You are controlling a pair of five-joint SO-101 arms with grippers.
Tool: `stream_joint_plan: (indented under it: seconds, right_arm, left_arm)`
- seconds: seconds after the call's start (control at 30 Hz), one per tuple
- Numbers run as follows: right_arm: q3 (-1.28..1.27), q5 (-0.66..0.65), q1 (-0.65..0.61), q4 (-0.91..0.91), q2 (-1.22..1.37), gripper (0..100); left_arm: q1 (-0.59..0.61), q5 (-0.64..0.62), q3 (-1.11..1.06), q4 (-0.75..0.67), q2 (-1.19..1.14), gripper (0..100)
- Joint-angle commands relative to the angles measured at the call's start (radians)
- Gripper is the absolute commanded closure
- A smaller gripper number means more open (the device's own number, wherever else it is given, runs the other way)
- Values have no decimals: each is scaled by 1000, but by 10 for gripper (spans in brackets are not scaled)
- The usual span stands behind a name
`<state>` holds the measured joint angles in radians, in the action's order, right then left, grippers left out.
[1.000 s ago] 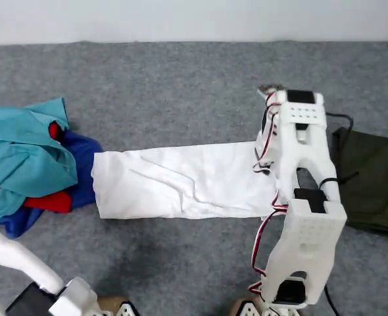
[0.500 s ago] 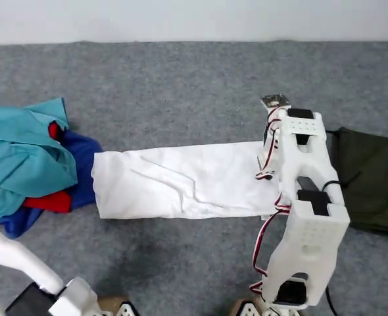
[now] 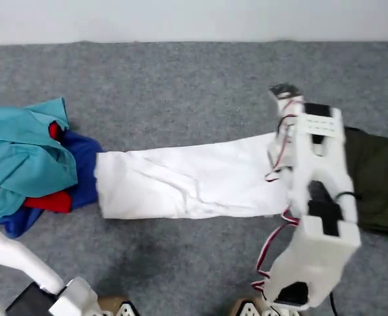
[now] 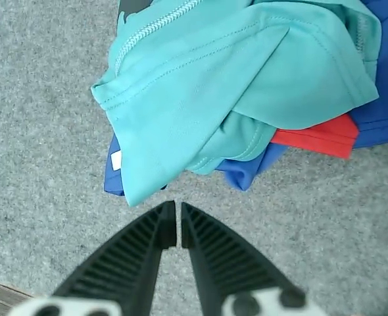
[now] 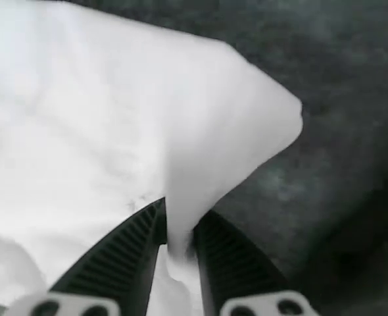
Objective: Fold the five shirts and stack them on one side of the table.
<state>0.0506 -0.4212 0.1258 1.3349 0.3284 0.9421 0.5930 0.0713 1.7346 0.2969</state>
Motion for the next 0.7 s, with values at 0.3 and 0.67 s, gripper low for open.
stream_joint_plan:
  seconds: [0.3, 0.67]
  right_arm:
    - [213, -345, 194, 154, -134, 988]
    - [269, -269, -67, 344, -170, 988]
  left_arm:
    - [-8, 8, 2, 18, 34, 975]
    - [-38, 6, 1, 18, 37, 976]
